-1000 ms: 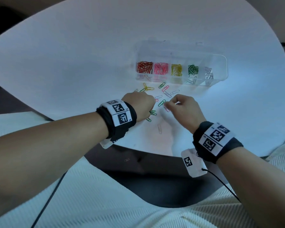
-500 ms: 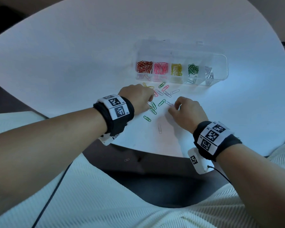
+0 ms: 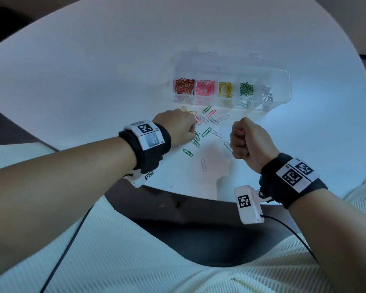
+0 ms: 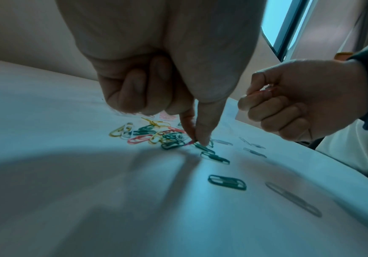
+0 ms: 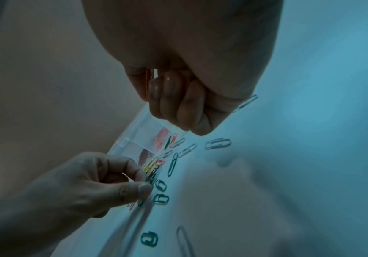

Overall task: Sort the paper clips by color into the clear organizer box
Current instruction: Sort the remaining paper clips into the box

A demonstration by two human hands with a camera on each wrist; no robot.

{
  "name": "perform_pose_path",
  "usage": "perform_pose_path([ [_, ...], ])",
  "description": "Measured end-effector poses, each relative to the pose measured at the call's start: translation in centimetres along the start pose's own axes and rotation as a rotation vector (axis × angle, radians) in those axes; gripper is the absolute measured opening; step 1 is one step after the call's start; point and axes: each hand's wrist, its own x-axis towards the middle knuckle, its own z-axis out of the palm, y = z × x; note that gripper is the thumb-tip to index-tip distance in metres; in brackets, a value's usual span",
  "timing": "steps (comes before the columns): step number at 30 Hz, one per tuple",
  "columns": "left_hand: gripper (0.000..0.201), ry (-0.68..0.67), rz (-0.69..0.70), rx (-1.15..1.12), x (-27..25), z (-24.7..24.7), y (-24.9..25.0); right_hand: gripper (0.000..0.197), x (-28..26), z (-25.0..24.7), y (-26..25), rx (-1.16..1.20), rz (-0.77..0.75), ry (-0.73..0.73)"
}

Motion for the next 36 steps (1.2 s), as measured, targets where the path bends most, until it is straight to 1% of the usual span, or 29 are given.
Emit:
perform_pose_path([
  [4,0.034,-0.001,0.015,-0.092,0.6,-0.1,-0.4,0.027,0.0,-0.1,0.1,0.012,0.006,-0.016],
  [6,0.039,0.012,0.031,-0.116,0.7,-0.2,-0.5,0.027,0.1,-0.2,0.2,0.013,0.009,-0.018],
  [7,0.036,0.025,0.034,-0.112,0.6,-0.3,-0.5,0.027,0.1,-0.3,0.2,0.015,0.011,-0.019],
  [9,0.021,0.048,0.029,-0.067,0.3,-0.5,-0.4,0.026,0.1,-0.3,0.3,0.031,0.007,-0.014],
  [10,0.019,0.042,0.035,-0.022,0.1,-0.6,-0.3,0.026,0.2,-0.3,0.4,0.042,-0.005,-0.008],
  [13,0.018,0.024,0.058,0.082,-0.4,-0.5,-0.1,0.025,0.1,-0.2,0.4,0.065,-0.05,0.001],
  [15,0.016,0.023,0.061,0.107,-0.5,-0.4,0.1,0.024,0.2,0.1,0.3,0.082,-0.061,-0.001],
  [19,0.014,0.006,0.053,0.122,-0.4,-0.3,0.1,0.028,0.5,0.6,-0.6,0.057,-0.086,0.041],
  [21,0.014,0.003,0.057,0.112,-0.3,-0.4,0.0,0.028,0.8,1.0,-0.9,-0.011,-0.109,0.069],
  [22,0.014,0.003,0.054,0.104,-0.3,-0.4,-0.1,0.025,1.0,1.2,-1.1,-0.093,-0.126,0.091],
  [24,0.011,-0.003,0.03,0.041,-0.3,-0.6,-0.1,0.015,1.4,1.7,-1.2,-0.36,-0.189,0.14],
  [25,0.01,0.011,0.006,-0.03,-0.4,-0.8,-0.1,0.009,1.8,2.0,-1.2,-0.506,-0.237,0.155],
  [27,0.017,0.068,-0.012,-0.252,-0.3,-1.6,-0.1,0.004,2.5,2.6,-1.1,-0.733,-0.333,0.146],
  [29,0.027,0.116,0.036,-0.547,-0.3,-2.9,0.0,0.008,3.1,3.5,-1.1,-0.867,-0.381,0.149],
  [31,0.029,0.093,0.038,-0.966,-0.7,-4.6,0.2,0.015,3.8,4.4,-1.1,-0.934,-0.39,0.172],
  [33,0.023,0.029,0.018,-1.324,-1.4,-6.3,0.4,0.019,4.3,5.1,-1.1,-0.997,-0.382,0.193],
  [36,0.02,-0.038,0.093,-1.545,-2.1,-8.0,0.6,0.021,4.5,5.5,-1.3,-1.135,-0.367,0.236],
])
